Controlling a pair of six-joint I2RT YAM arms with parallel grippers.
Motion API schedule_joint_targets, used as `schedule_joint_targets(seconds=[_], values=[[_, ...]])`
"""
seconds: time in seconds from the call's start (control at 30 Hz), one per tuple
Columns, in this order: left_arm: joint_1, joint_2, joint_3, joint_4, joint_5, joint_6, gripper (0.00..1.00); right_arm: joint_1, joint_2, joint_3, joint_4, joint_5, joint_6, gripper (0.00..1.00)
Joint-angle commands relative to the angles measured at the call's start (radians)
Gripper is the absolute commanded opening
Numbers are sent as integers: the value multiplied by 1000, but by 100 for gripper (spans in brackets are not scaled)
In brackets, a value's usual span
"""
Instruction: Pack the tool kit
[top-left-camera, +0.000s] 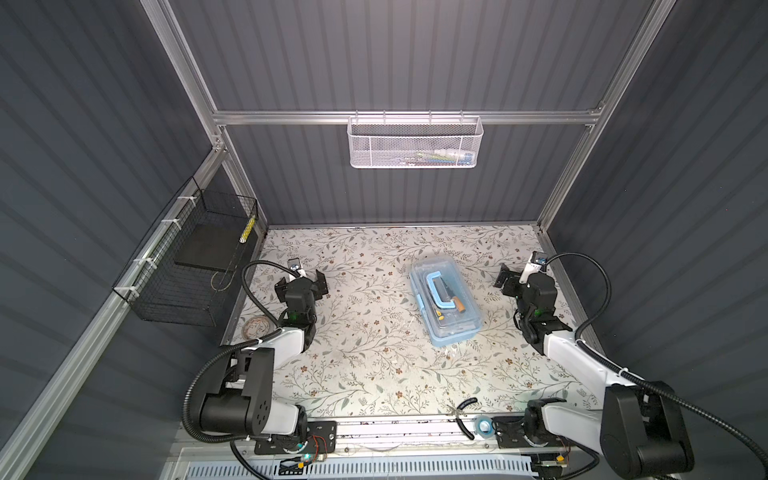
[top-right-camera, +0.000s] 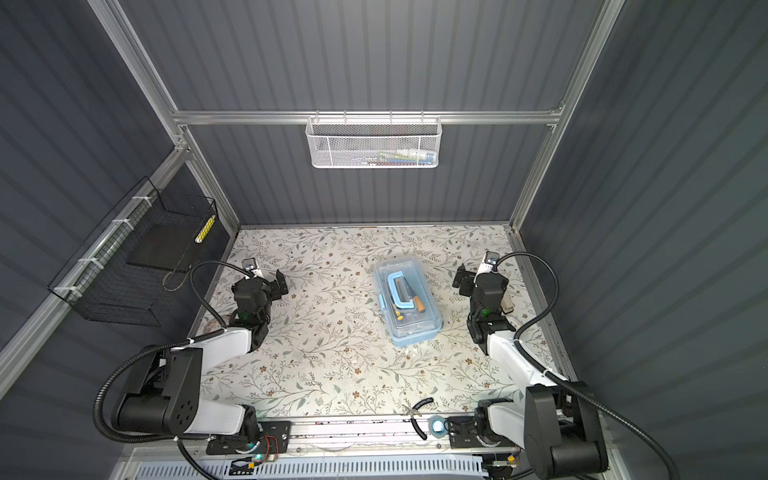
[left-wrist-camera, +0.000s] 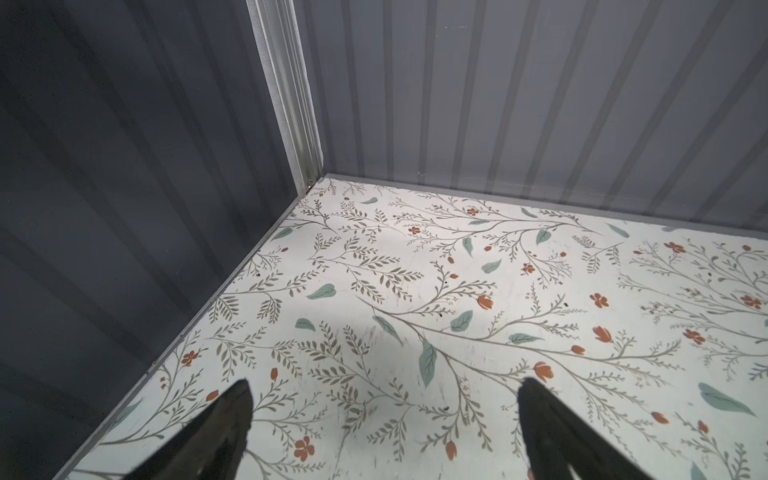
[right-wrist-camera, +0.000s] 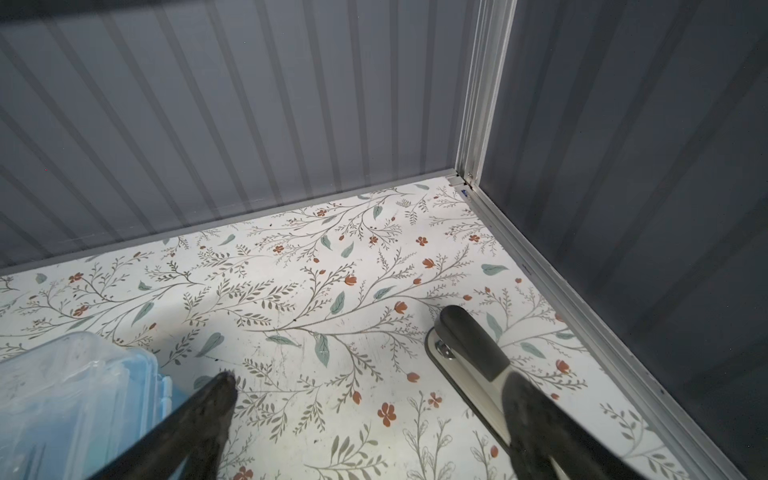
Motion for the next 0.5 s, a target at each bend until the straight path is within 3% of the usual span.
schedule_joint_targets(seconds=[0.0, 0.1, 0.17, 0.2, 0.23, 0.3, 0.33, 0.4, 0.43, 0.47], values=[[8, 95, -71, 59, -7, 18, 100, -14, 41, -29, -12, -7, -15, 99], [19, 153, -111, 206, -9, 25, 100, -21, 96, -55, 61, 14, -43, 99], [30, 266, -144, 384, 10, 29, 99, -27, 153, -88, 191, 31, -82, 99], [32, 286, -138, 427, 24, 50, 100, -29, 151, -67, 139, 41, -87, 99], [32, 244, -99, 262, 51, 30, 99, -34, 157, -79, 205, 31, -112, 99], [34, 286, -66, 278, 41, 53, 100, -65, 216, -137, 371, -23, -113, 99], [34, 260, -52, 192, 51, 33, 100, -91, 248, -144, 424, -56, -95, 99], [34, 280, -64, 261, 52, 50, 100, -142, 224, -166, 396, -172, -63, 99], [34, 269, -56, 220, 52, 38, 100, -144, 275, -210, 565, -178, -70, 99], [34, 260, -51, 187, 53, 34, 100, -142, 283, -216, 578, -162, -67, 99]])
